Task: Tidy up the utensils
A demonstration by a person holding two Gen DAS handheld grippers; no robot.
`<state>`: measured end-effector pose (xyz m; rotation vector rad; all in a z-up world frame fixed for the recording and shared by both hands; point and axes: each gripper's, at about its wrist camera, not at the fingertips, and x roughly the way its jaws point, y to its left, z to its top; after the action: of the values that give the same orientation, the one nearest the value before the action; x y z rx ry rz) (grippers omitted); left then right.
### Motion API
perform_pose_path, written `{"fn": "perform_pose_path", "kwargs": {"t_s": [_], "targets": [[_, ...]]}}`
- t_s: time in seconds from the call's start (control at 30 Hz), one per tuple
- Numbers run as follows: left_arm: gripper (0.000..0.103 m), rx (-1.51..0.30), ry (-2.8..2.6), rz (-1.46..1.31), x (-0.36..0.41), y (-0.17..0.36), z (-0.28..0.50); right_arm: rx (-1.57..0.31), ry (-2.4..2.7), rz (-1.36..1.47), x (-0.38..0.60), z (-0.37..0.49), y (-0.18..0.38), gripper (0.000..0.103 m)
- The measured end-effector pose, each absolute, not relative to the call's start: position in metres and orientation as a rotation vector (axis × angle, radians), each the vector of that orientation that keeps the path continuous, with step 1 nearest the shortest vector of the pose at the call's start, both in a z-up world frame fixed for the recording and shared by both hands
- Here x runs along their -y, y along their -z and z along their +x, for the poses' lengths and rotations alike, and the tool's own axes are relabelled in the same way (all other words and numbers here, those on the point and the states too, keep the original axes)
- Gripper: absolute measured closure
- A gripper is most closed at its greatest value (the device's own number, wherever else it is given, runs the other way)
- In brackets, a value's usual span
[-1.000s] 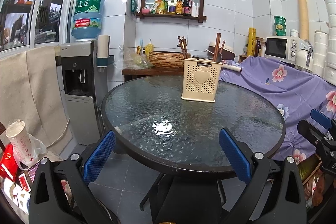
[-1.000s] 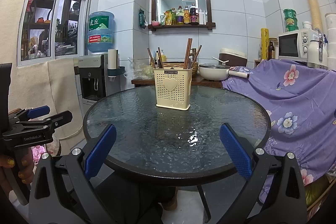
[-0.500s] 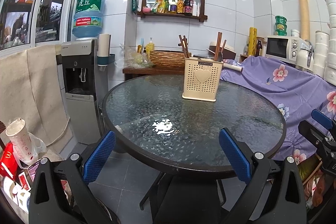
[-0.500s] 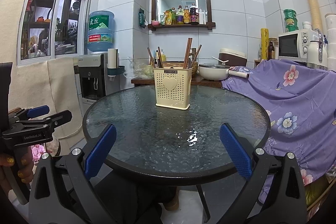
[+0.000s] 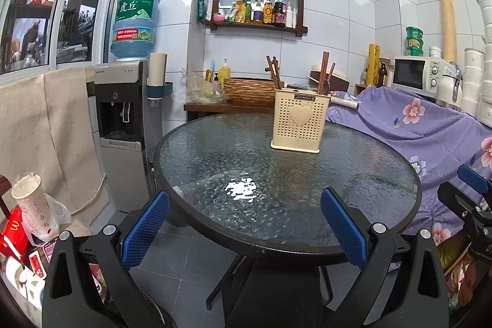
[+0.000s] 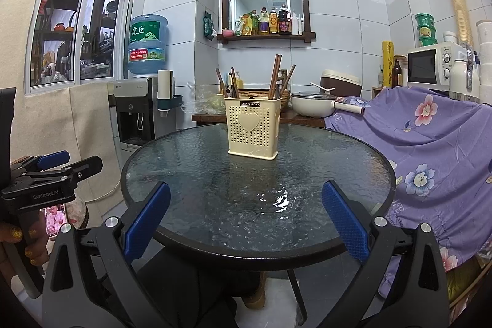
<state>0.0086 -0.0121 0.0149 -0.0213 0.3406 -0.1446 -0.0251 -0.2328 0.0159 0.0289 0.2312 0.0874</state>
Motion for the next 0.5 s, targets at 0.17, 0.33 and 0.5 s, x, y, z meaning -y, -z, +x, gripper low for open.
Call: {"fn": "perform_pose_path", "kwargs": {"t_s": [0.17, 0.33, 0.5], "targets": [[0.006, -0.347, 0.142, -0.004, 0.0161, -0.0138, 0.0088, -0.232, -0.087, 0.030, 0.2332, -0.0250, -0.0153, 0.006], [0.006, -0.348, 0.141, -0.005, 0.0168, -0.0142, 0.0087, -0.232, -0.089, 0.027, 0.2331, -0.0255, -0.0145, 0.006], [0.006, -0.349, 0.143, -0.004, 0.0168, -0.0141, 0.0088, -0.235, -0.088, 0.031, 0.2338, -0.0251, -0.0142, 0.006]]}}
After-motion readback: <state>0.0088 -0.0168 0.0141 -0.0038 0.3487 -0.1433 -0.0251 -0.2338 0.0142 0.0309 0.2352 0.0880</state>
